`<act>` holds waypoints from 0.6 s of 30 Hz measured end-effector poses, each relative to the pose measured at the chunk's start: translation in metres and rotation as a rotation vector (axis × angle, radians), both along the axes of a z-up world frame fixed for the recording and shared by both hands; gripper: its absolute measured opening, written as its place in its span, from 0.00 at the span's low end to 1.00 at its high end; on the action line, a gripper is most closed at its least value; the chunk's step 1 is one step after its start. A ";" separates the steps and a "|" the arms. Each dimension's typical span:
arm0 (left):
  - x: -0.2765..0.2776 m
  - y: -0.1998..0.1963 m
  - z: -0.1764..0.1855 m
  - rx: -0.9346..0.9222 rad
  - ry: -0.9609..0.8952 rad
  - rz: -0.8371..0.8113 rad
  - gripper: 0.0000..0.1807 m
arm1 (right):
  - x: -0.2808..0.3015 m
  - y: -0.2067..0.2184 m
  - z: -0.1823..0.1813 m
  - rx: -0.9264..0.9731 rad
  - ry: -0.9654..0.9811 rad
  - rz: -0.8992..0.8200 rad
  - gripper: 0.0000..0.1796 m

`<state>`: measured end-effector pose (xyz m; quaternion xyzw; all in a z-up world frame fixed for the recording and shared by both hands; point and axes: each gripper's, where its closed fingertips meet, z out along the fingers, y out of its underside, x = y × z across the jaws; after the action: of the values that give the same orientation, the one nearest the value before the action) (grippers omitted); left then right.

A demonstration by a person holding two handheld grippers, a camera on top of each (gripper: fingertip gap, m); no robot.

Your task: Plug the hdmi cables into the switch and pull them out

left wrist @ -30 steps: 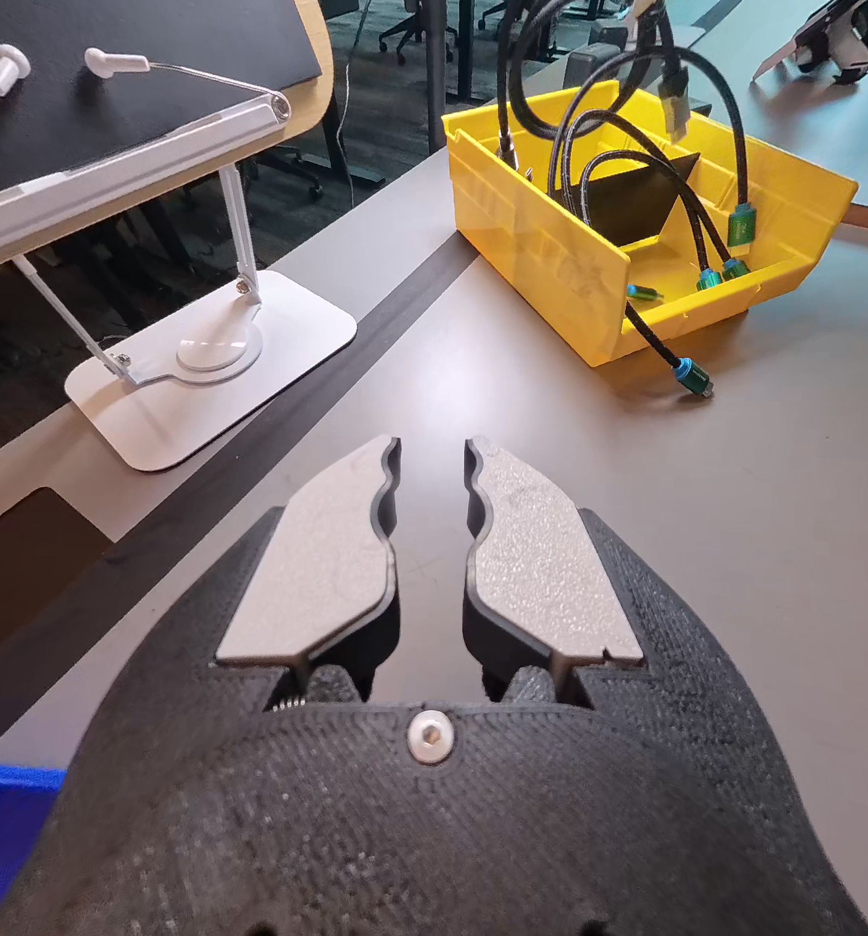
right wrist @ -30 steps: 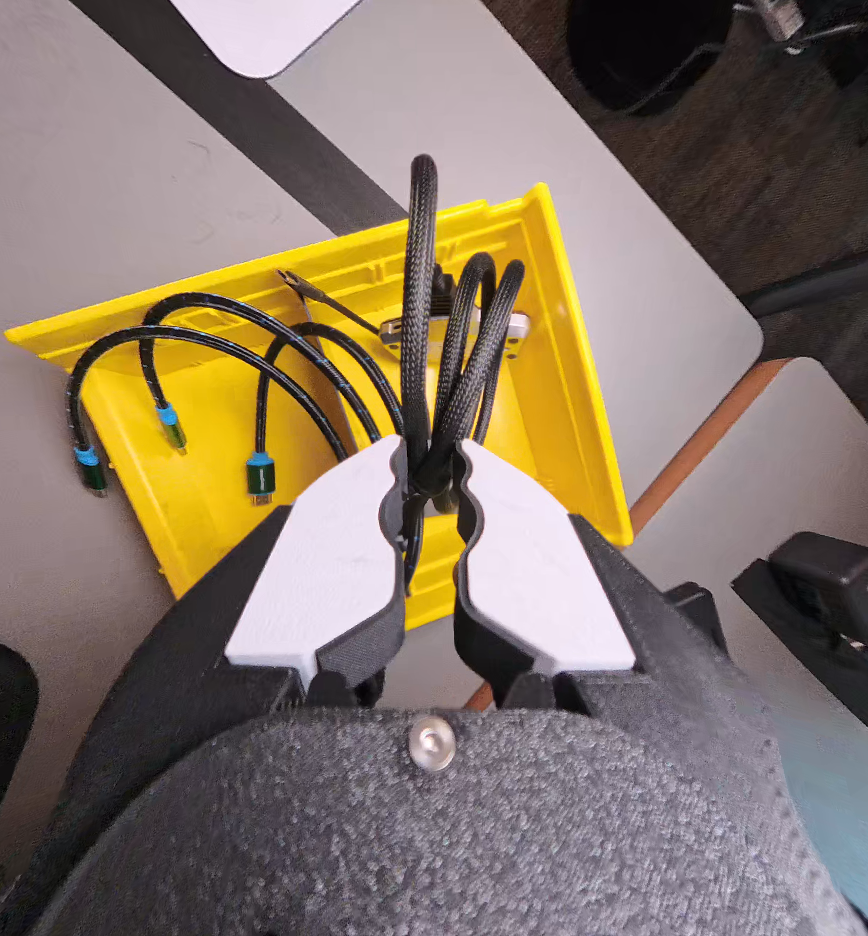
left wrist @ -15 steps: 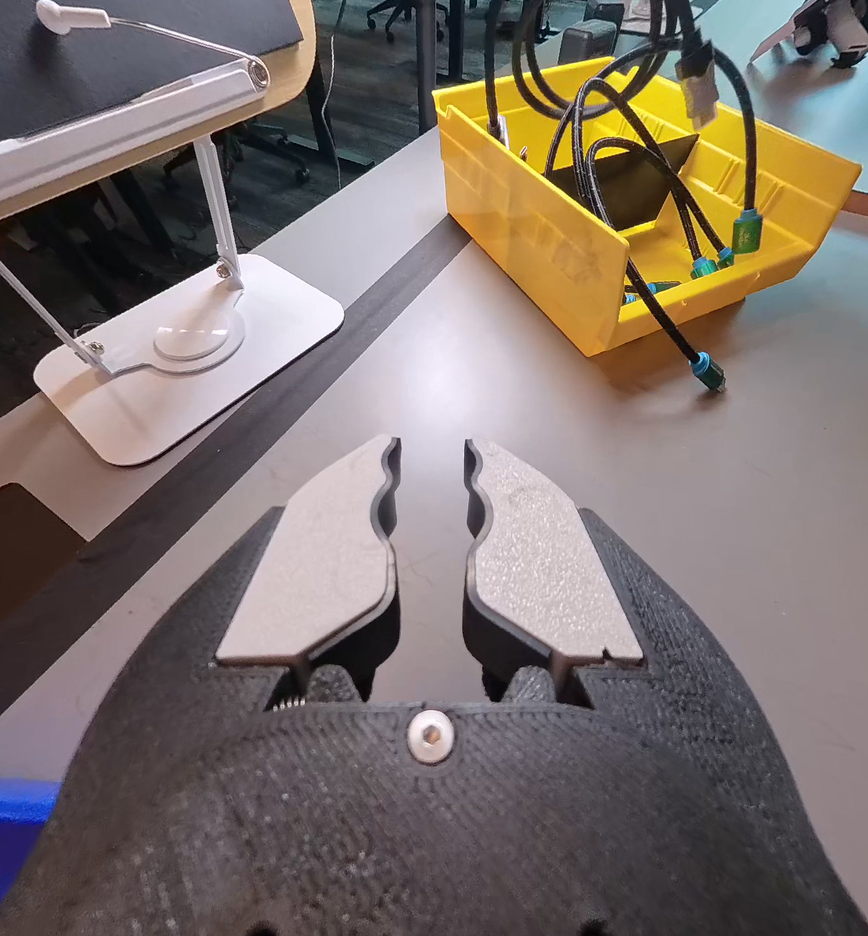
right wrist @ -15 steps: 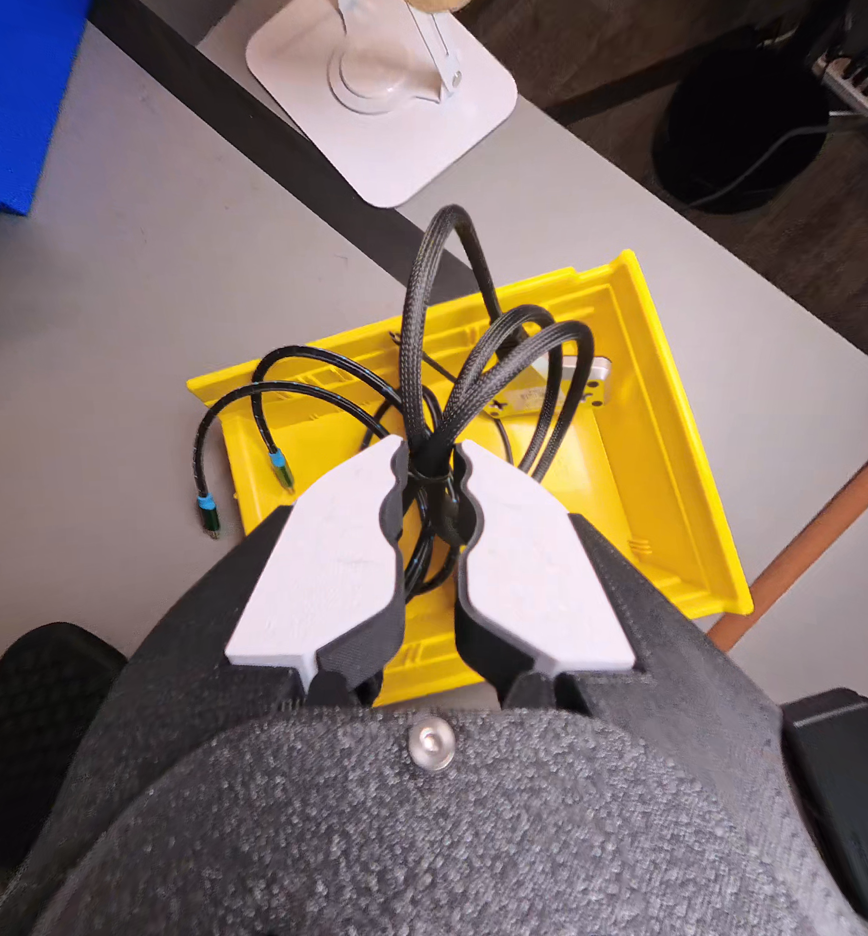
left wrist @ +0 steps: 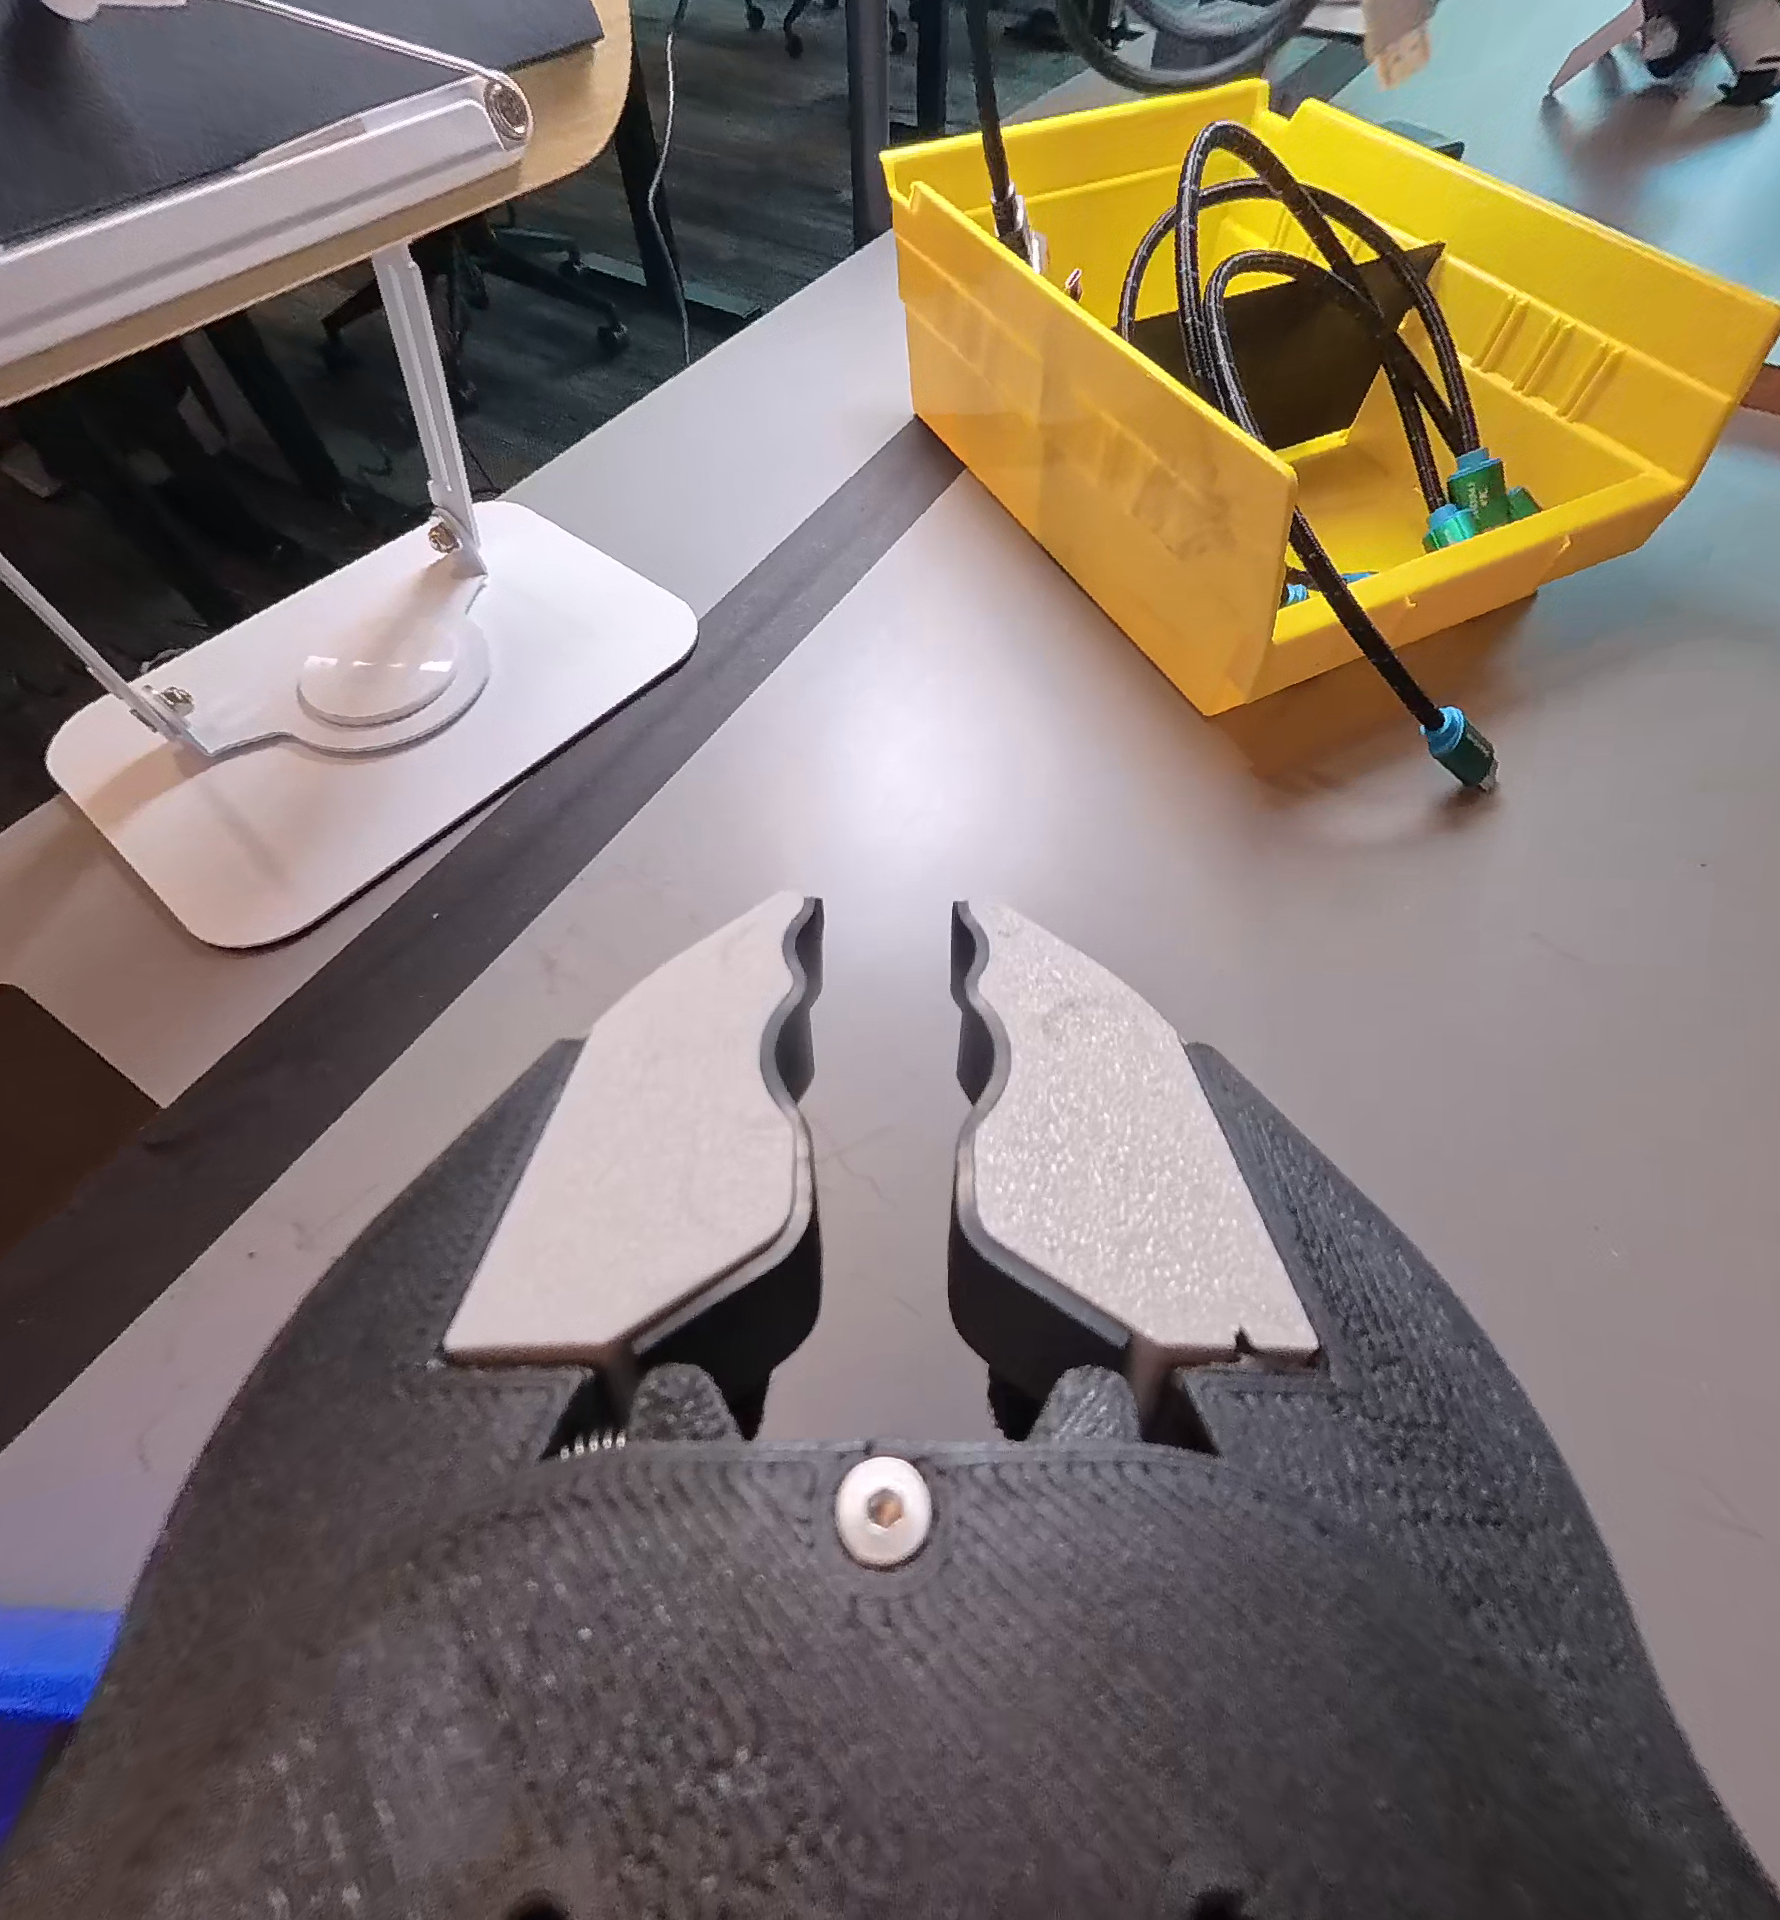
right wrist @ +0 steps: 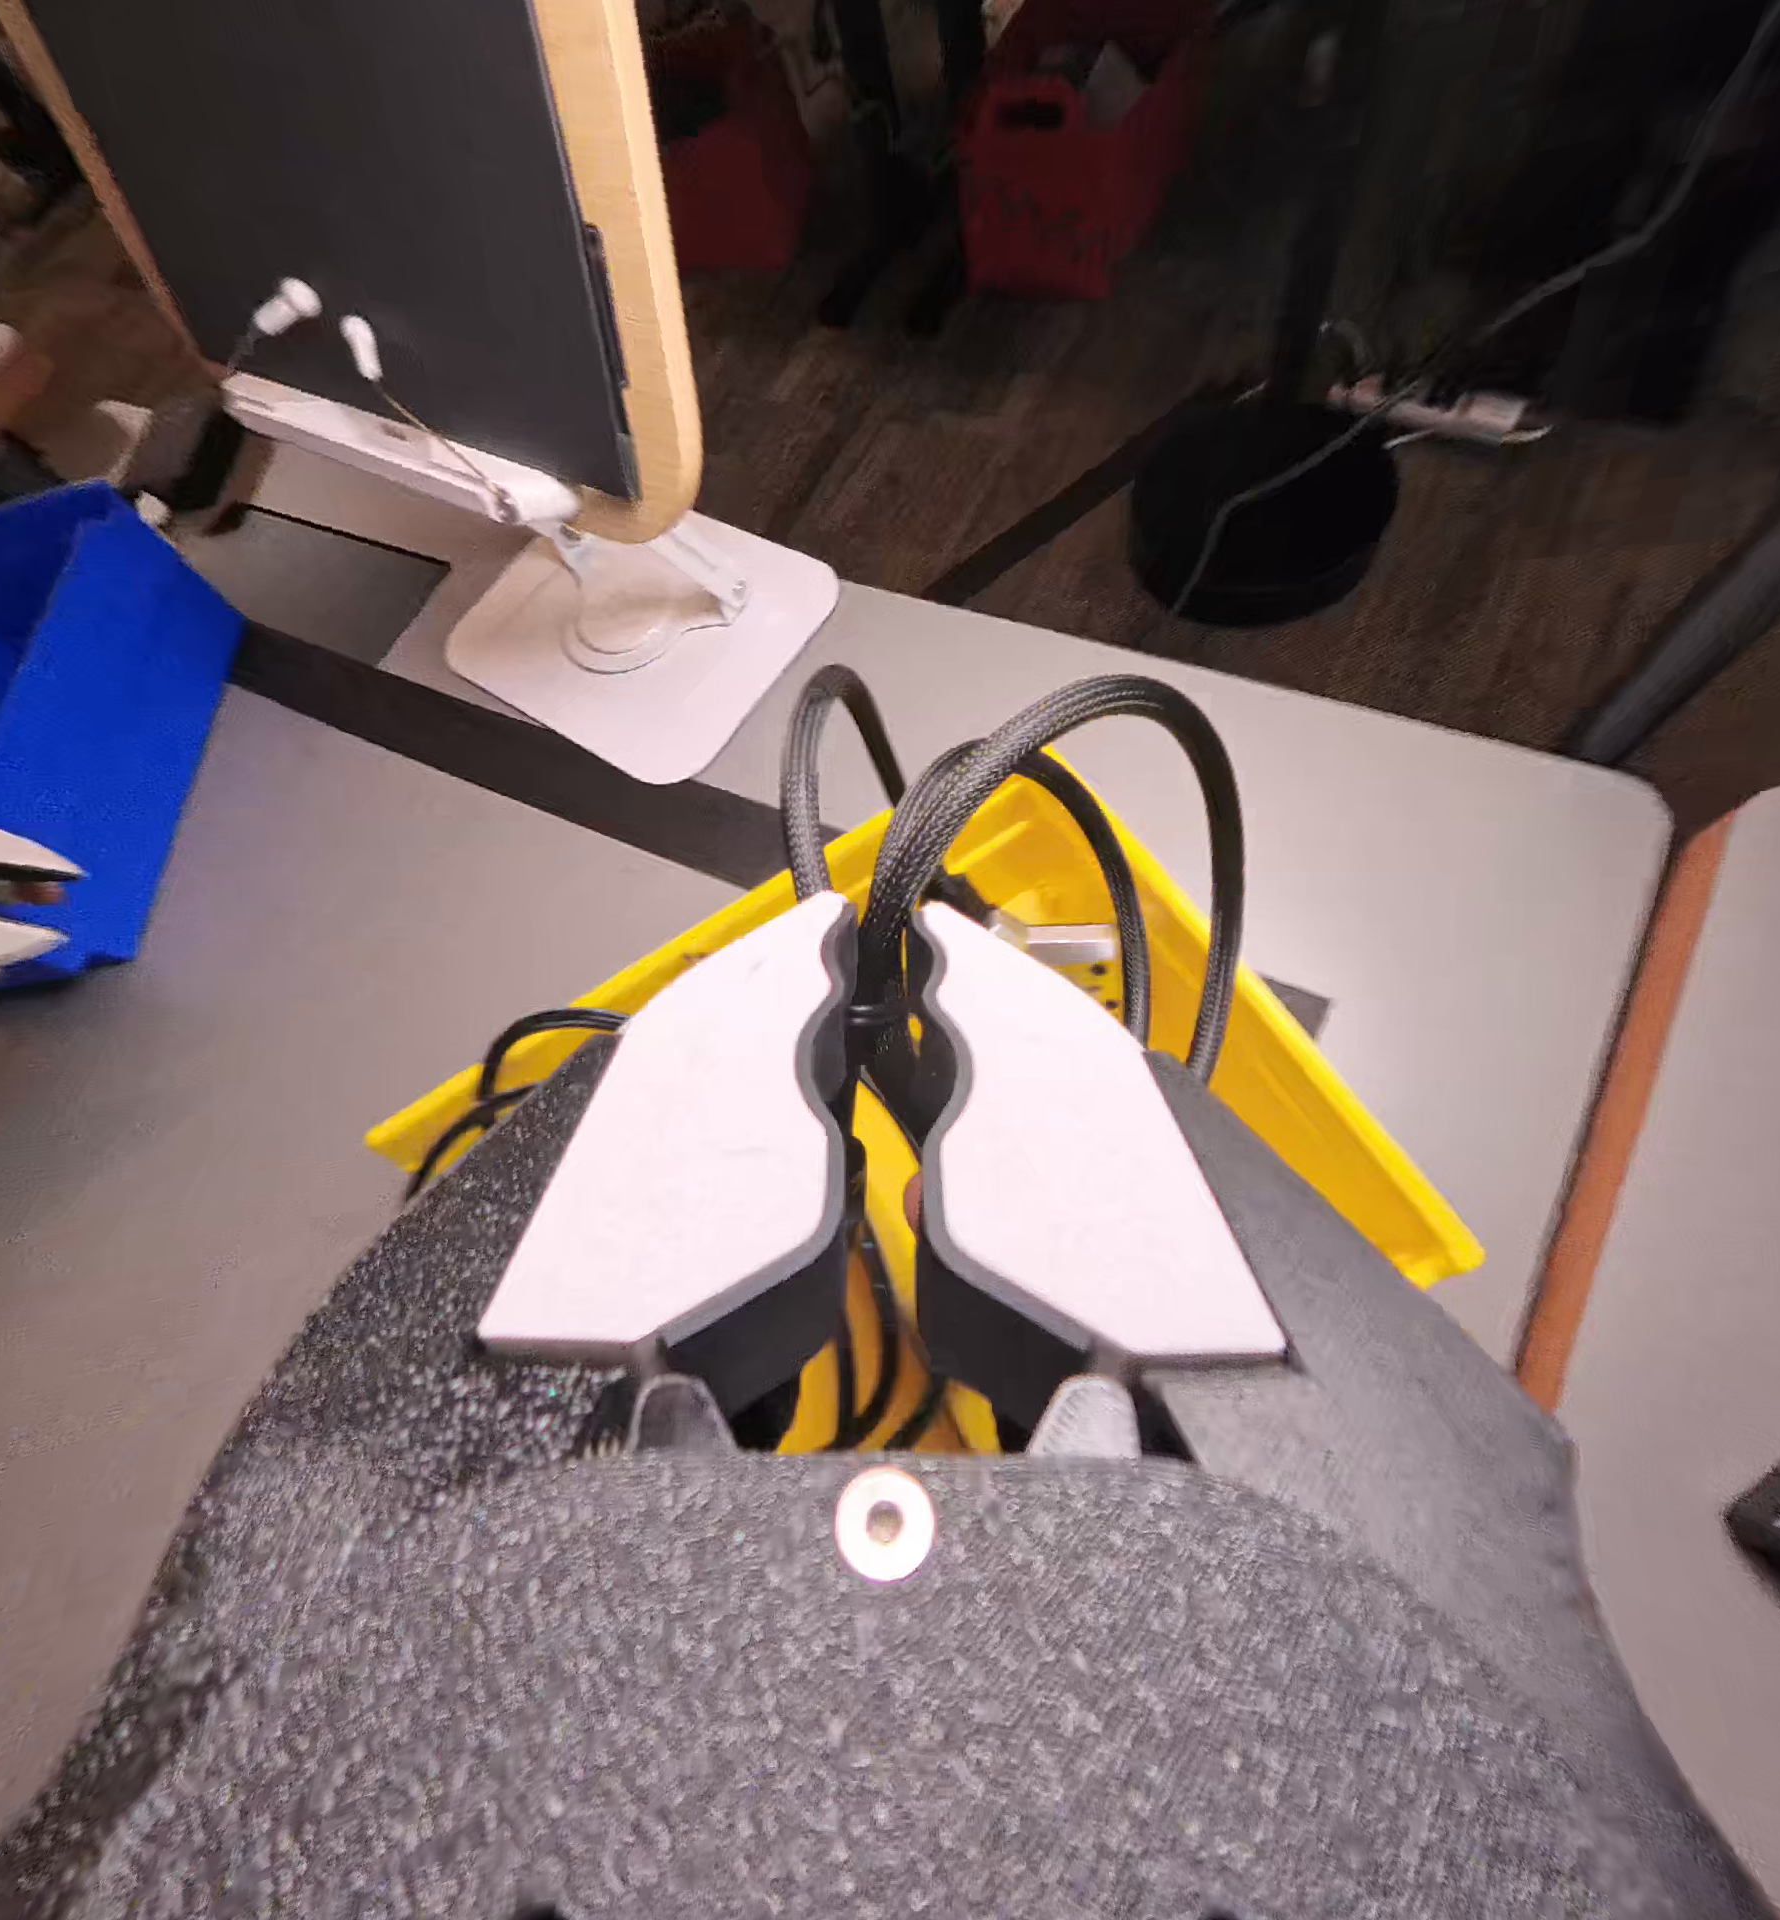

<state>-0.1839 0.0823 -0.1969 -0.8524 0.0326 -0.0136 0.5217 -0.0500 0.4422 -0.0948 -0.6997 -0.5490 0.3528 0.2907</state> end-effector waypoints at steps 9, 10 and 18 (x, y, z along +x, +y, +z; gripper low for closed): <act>0.003 0.001 -0.006 -0.028 0.025 -0.007 0.13 | 0.004 0.026 -0.070 0.427 -0.265 0.093 0.04; 0.003 0.001 -0.004 -0.023 0.024 -0.006 0.13 | 0.009 0.022 -0.083 0.413 -0.310 0.110 0.04; 0.004 -0.001 0.012 0.027 0.033 -0.002 0.13 | 0.062 -0.018 -0.073 0.341 -0.322 0.141 0.23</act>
<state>-0.1799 0.0814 -0.1848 -0.8453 0.0423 0.0004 0.5326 0.0117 0.4246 -0.1678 -0.6475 -0.6875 0.1586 0.2880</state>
